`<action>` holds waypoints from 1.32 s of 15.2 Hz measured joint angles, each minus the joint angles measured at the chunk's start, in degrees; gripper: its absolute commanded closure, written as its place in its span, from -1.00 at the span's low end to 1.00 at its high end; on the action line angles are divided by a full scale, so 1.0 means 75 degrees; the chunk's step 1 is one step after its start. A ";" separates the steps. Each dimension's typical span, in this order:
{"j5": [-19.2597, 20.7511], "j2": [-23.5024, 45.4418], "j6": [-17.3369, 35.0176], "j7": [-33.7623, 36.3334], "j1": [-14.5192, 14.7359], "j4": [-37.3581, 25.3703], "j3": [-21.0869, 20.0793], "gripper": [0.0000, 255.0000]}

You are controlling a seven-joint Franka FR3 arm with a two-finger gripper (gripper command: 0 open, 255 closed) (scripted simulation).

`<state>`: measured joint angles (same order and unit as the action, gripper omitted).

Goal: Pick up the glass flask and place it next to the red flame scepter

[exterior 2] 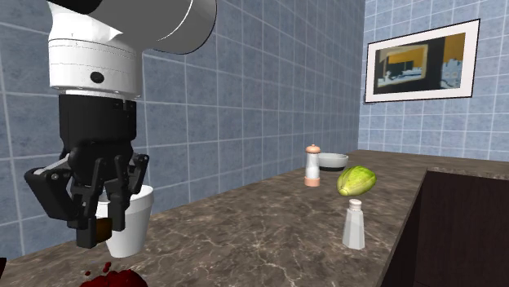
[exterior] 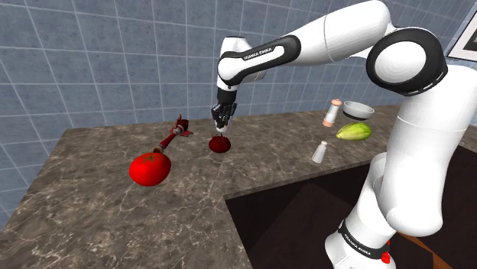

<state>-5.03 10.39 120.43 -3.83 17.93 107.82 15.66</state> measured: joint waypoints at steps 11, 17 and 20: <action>-0.0031 0.0073 0.0186 -0.0024 -0.0004 0.0110 -0.0007 -1.00; 0.0045 -0.0122 -0.0312 0.0016 -0.0005 -0.0213 0.0018 -1.00; 0.0108 -0.0291 -0.0634 0.0066 0.0010 -0.0372 0.0025 -1.00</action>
<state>-4.22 8.20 115.68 -3.34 18.00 105.02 15.85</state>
